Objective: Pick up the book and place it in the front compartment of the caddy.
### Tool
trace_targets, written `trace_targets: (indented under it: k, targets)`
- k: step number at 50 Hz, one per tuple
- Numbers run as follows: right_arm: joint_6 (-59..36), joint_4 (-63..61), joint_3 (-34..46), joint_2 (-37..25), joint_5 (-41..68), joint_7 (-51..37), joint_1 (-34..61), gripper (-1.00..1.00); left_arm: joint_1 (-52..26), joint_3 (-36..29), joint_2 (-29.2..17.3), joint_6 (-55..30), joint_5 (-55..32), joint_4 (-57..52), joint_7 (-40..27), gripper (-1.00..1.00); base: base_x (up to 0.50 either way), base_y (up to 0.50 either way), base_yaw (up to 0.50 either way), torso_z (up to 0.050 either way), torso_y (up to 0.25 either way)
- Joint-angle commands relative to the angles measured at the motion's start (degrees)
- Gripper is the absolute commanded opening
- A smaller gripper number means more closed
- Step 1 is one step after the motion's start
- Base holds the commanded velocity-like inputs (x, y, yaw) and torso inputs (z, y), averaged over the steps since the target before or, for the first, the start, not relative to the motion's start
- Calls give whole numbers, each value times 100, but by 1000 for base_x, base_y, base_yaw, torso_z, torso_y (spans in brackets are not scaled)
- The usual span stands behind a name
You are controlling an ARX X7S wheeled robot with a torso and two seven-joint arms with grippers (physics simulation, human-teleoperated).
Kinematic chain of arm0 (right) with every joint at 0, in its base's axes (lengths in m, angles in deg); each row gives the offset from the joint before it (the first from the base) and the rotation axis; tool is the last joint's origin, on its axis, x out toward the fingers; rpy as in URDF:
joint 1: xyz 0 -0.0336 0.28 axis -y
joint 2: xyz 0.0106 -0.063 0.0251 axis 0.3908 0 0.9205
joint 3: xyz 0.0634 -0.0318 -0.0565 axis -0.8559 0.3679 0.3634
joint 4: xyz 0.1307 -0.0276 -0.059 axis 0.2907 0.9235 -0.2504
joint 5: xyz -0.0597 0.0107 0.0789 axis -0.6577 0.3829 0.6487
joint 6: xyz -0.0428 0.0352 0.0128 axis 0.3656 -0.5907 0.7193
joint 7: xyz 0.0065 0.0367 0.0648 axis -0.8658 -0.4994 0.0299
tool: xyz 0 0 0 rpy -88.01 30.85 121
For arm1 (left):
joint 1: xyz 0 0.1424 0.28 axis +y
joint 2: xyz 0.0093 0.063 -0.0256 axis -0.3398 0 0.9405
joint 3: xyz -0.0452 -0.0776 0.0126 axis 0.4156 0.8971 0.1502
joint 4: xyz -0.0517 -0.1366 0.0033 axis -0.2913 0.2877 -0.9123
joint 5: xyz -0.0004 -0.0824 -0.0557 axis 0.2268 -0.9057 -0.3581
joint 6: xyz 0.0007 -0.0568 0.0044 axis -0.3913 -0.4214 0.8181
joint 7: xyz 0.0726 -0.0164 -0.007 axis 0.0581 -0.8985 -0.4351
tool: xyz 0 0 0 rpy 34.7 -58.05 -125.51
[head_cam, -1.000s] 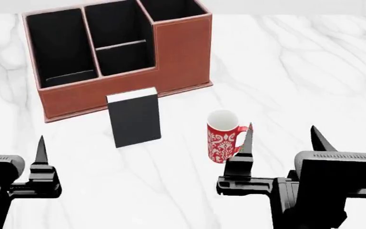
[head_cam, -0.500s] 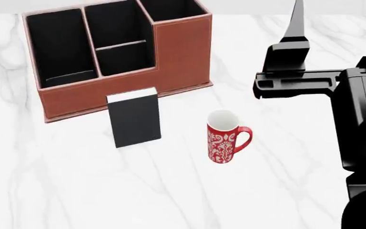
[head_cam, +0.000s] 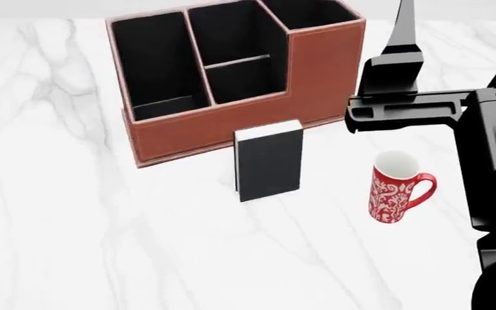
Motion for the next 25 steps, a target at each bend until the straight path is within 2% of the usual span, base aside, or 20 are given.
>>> trace_targets:
  k: [1,9,19,25]
  targets:
    - [79,14,-86,75,-46,66,-55,100,25,53,58,-18,-1,-25,120,100,0,500,0,0,0]
    - [157,-7,-44,23,-48,103,-125,100,24,45,42,-19,-21,-32,108,100,0,500,0,0,0]
    - [226,-15,40,-41,-62,126,-176,100,10,24,33,-31,-43,-46,80,100,0,236,0,0,0]
    - [314,-10,152,-111,-136,128,-210,100,1,16,14,-41,-53,-60,67,100,0,0,0,0,0]
